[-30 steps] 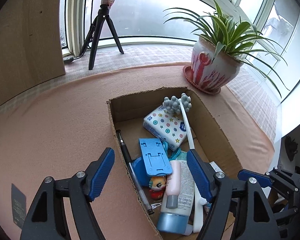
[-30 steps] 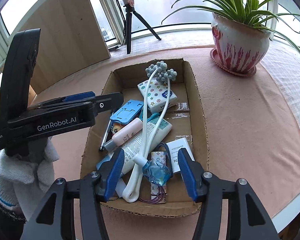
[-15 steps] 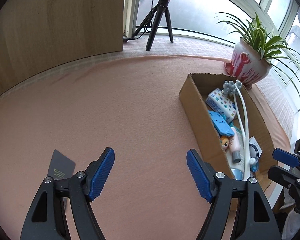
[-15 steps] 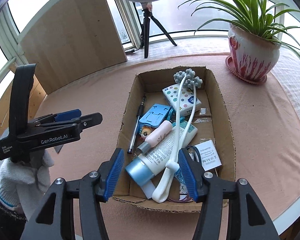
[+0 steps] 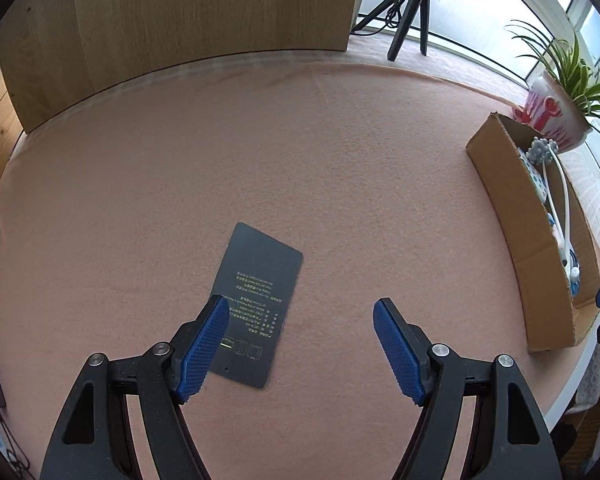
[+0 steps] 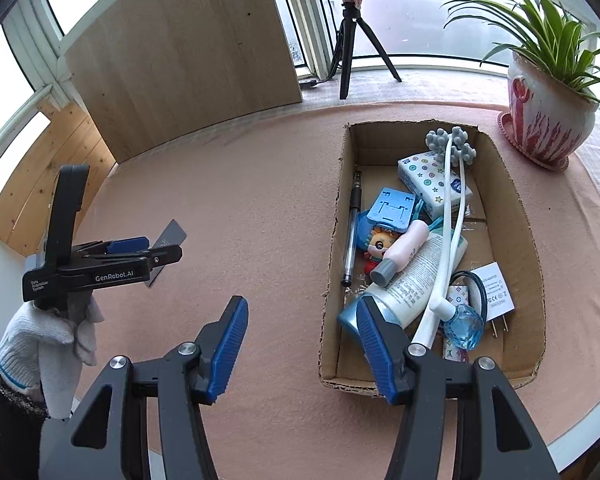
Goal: Organize objects
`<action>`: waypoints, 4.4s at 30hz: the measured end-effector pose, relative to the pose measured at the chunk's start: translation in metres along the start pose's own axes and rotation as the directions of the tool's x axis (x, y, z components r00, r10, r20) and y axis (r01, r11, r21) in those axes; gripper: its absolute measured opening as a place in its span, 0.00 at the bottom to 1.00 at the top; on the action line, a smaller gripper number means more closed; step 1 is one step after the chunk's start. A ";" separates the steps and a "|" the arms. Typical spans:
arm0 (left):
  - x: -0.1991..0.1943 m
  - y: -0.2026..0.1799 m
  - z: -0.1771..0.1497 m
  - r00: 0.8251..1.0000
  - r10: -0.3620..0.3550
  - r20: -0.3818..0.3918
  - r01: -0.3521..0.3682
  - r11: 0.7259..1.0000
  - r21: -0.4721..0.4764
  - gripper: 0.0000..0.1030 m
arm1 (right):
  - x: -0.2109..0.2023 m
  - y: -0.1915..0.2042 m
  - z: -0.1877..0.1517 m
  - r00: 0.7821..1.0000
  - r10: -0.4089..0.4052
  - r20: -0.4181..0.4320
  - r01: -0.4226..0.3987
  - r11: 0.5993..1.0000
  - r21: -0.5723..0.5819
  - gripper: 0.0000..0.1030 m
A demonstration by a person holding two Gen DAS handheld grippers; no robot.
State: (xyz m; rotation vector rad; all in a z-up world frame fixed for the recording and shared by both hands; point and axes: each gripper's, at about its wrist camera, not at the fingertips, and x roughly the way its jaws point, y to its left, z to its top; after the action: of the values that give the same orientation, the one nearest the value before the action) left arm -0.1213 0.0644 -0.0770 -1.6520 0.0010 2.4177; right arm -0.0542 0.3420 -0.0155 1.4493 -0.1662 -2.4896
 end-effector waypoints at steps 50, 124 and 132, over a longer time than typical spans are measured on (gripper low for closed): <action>0.024 -0.012 0.003 0.996 0.025 -0.091 -0.007 0.981 0.194 0.51 | -0.004 0.021 -0.032 0.999 -0.022 -0.045 0.025 0.997 0.070 0.51; -0.057 -0.212 0.020 0.978 -0.199 0.069 0.163 0.923 0.350 0.72 | -0.040 -0.040 -0.053 0.996 -0.082 -0.029 0.085 0.988 0.129 0.51; -0.081 -0.143 -0.004 0.982 -0.144 0.121 0.110 0.962 0.251 0.73 | -0.028 0.006 -0.049 0.998 -0.057 -0.036 0.059 0.996 0.063 0.51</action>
State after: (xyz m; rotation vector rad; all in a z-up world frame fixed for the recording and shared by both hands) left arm -0.0643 0.1898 0.0137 -1.3352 0.1578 2.3230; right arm 0.0022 0.3456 -0.0153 1.5427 -0.2023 -2.5253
